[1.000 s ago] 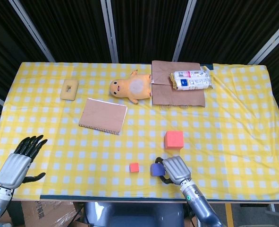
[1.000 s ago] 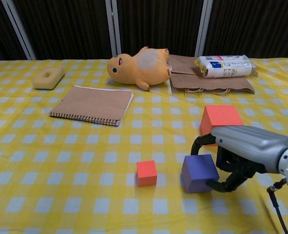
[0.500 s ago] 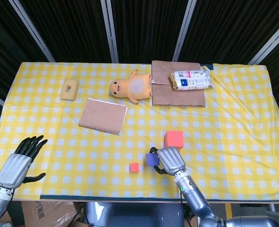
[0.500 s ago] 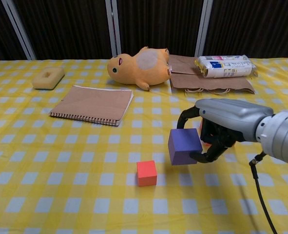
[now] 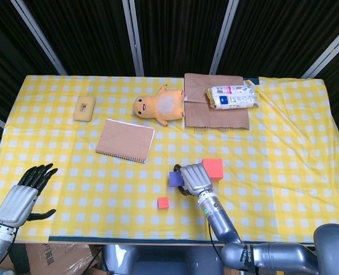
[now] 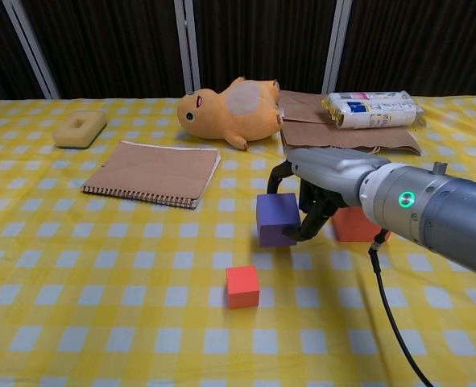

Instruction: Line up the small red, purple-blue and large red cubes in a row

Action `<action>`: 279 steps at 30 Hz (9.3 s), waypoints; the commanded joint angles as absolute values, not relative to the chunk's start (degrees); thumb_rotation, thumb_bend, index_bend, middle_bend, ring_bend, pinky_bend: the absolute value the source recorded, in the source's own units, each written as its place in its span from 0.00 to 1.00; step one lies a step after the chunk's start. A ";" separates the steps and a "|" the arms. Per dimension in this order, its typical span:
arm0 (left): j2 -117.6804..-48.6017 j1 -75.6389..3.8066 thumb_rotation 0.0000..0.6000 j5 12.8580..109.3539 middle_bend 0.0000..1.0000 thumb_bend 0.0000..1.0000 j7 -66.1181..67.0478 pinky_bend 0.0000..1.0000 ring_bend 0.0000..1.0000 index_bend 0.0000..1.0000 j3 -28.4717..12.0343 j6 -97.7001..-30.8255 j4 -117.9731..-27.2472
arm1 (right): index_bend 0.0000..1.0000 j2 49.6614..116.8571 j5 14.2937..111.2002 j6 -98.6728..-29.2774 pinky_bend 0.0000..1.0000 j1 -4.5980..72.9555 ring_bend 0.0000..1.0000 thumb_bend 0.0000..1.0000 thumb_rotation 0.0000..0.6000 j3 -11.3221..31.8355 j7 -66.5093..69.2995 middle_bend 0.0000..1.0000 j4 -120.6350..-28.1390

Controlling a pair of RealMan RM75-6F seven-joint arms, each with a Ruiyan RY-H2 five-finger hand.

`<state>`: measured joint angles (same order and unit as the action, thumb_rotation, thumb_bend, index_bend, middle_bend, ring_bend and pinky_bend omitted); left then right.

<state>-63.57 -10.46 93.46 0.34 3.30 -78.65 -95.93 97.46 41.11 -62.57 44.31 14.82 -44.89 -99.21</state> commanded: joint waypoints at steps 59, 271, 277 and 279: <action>-63.25 -10.69 1.00 92.88 0.00 0.00 0.04 0.00 0.00 0.00 3.34 -78.10 -96.65 | 0.04 95.85 33.61 -67.95 1.00 50.78 1.00 0.60 1.00 9.18 -53.34 1.00 -104.56; -62.64 -11.05 1.00 92.17 0.00 0.00 -2.29 0.00 0.00 0.00 3.48 -77.01 -97.64 | 0.28 109.72 37.23 -73.02 1.00 46.00 1.00 0.53 1.00 17.19 -46.43 1.00 -87.27; -62.61 -11.06 1.00 92.23 0.00 0.00 -2.36 0.00 0.00 0.00 3.48 -77.05 -97.64 | 0.23 109.53 37.18 -73.19 1.00 45.83 1.00 0.53 1.00 17.14 -46.88 1.00 -87.78; -62.59 -11.05 1.00 92.27 0.00 0.00 -2.41 0.00 0.00 0.00 3.50 -77.08 -97.64 | 0.22 109.36 37.18 -73.37 1.00 45.70 1.00 0.53 1.00 17.05 -47.05 1.00 -88.17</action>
